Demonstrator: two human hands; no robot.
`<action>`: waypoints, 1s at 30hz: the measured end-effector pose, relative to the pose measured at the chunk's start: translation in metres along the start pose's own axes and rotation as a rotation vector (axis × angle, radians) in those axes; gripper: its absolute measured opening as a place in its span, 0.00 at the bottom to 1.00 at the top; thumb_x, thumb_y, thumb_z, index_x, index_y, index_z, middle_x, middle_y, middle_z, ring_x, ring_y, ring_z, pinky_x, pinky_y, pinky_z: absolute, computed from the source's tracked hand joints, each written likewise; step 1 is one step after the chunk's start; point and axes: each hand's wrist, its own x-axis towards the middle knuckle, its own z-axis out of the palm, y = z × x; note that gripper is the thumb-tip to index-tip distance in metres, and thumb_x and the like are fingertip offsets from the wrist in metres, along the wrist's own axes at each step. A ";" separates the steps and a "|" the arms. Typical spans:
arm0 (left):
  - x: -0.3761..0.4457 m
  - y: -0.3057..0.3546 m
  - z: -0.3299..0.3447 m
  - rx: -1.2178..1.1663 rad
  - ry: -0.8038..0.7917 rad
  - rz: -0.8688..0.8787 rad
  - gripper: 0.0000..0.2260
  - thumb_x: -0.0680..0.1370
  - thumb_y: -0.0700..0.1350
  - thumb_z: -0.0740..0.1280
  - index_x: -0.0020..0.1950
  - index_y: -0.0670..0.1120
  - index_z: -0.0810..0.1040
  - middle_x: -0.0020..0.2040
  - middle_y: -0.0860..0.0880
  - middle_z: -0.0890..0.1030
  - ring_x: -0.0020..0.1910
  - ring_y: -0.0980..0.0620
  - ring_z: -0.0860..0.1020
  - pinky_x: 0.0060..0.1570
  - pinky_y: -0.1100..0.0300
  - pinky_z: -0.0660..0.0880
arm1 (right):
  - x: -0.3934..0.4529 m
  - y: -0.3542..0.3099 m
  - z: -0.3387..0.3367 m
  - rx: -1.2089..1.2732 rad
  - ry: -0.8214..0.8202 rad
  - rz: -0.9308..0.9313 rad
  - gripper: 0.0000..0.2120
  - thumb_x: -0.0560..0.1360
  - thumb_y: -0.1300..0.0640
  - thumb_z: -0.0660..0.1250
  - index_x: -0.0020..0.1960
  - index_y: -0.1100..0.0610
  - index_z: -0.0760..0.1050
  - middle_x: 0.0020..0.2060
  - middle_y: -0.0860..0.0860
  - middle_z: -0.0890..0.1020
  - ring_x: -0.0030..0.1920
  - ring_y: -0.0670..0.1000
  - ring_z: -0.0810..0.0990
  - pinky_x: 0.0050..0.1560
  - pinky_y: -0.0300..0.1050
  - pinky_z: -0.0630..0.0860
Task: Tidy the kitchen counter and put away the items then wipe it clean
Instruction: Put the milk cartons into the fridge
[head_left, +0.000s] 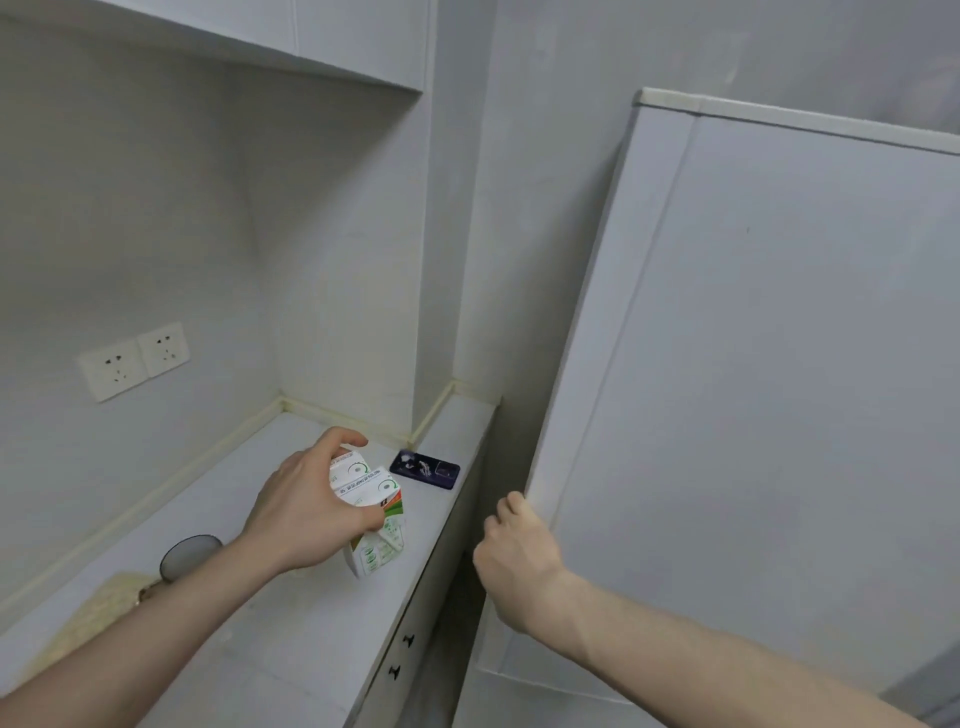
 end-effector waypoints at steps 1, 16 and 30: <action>-0.007 0.001 -0.001 -0.001 -0.003 0.000 0.36 0.55 0.58 0.75 0.61 0.64 0.68 0.52 0.57 0.78 0.48 0.52 0.79 0.44 0.52 0.80 | -0.010 -0.006 -0.002 0.016 0.008 -0.012 0.15 0.81 0.52 0.63 0.64 0.58 0.77 0.60 0.58 0.79 0.62 0.59 0.73 0.67 0.54 0.61; -0.159 0.041 0.000 0.000 -0.010 -0.025 0.34 0.55 0.57 0.76 0.59 0.65 0.70 0.49 0.59 0.80 0.47 0.52 0.79 0.45 0.51 0.80 | -0.174 -0.080 -0.016 0.240 0.103 -0.042 0.13 0.81 0.56 0.60 0.61 0.60 0.76 0.58 0.59 0.81 0.62 0.60 0.75 0.68 0.56 0.61; -0.230 0.079 -0.005 -0.060 -0.068 0.039 0.32 0.59 0.53 0.79 0.60 0.63 0.72 0.49 0.59 0.79 0.46 0.56 0.80 0.38 0.58 0.78 | -0.270 -0.115 -0.019 0.944 0.059 0.317 0.32 0.78 0.40 0.62 0.77 0.51 0.58 0.65 0.53 0.74 0.64 0.60 0.77 0.58 0.54 0.75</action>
